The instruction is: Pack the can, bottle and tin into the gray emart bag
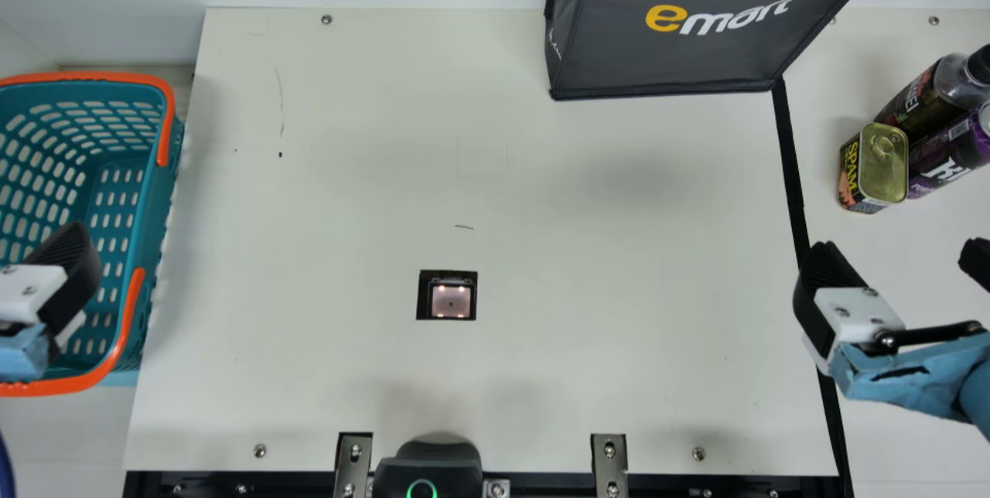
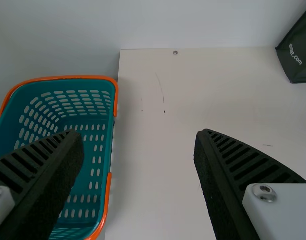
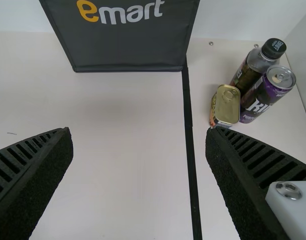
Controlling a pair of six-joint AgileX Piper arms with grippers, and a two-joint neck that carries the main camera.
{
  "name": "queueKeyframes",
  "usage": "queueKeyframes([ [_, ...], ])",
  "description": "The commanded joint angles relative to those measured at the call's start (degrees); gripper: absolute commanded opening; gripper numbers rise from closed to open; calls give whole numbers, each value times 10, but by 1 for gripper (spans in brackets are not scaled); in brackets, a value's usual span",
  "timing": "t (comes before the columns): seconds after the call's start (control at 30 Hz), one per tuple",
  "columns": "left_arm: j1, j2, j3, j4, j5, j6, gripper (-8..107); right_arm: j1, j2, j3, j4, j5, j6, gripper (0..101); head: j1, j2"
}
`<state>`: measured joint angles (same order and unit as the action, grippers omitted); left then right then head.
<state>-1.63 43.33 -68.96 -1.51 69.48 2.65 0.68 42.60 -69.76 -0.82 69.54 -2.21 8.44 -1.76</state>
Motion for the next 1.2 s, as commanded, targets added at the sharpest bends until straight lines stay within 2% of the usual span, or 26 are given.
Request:
queueKeyframes([
  [0.0,0,0,0,0,0,0,90,0,0,0,0,0,0,91,-19,-12],
  [0.03,0,0,0,0,0,0,90,0,0,0,0,0,0,91,-46,-39],
  [0.37,0,0,0,0,0,0,90,0,0,0,0,0,0,91,-179,-172],
  [0.4,0,0,0,0,0,0,90,0,0,0,0,0,0,91,-184,-182],
  [1.17,0,0,0,0,0,0,90,0,0,0,0,0,0,91,-184,-182],
])
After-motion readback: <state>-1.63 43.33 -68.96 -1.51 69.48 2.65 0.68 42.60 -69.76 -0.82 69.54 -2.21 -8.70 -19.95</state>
